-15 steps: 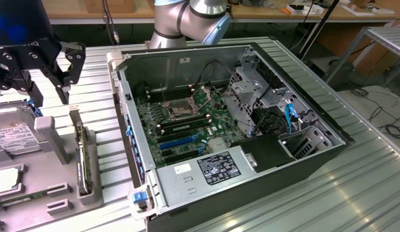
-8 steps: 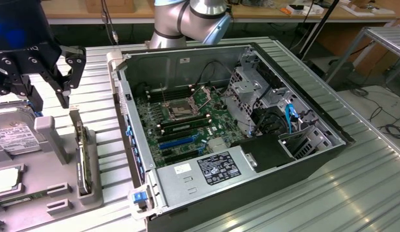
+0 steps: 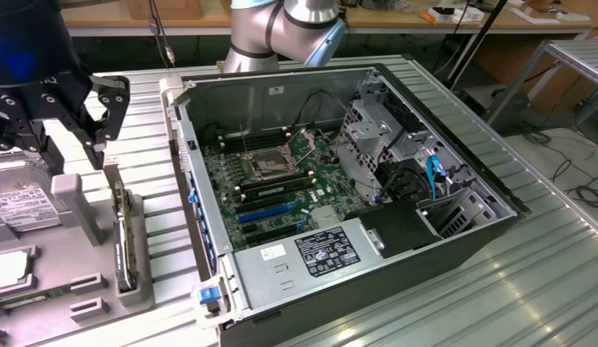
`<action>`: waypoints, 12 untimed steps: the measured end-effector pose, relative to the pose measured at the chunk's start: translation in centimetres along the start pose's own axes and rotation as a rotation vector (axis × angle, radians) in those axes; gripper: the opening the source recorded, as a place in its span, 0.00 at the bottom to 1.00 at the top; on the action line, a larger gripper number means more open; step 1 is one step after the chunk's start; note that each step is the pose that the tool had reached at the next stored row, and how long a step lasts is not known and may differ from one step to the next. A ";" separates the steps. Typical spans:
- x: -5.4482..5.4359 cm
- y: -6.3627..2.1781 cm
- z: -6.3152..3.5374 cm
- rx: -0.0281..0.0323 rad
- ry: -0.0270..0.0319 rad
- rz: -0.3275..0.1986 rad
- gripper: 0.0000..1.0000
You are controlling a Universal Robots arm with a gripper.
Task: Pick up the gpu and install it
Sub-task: 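Pick up the gpu and move the gpu toward the slot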
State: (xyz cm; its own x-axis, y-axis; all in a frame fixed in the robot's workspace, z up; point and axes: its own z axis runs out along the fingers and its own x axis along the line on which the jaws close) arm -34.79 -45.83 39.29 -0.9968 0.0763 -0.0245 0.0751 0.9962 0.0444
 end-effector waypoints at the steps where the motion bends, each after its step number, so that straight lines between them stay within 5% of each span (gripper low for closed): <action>1: 0.0 -0.34 -0.02 0.0000 0.0000 0.000 0.42; 12: -0.1 -1.84 -0.08 0.0000 0.0000 0.000 0.42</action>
State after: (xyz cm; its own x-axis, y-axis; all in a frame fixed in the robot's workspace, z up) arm -34.79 -47.69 39.29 -0.9968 0.0763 -0.0245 0.0751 0.9962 0.0444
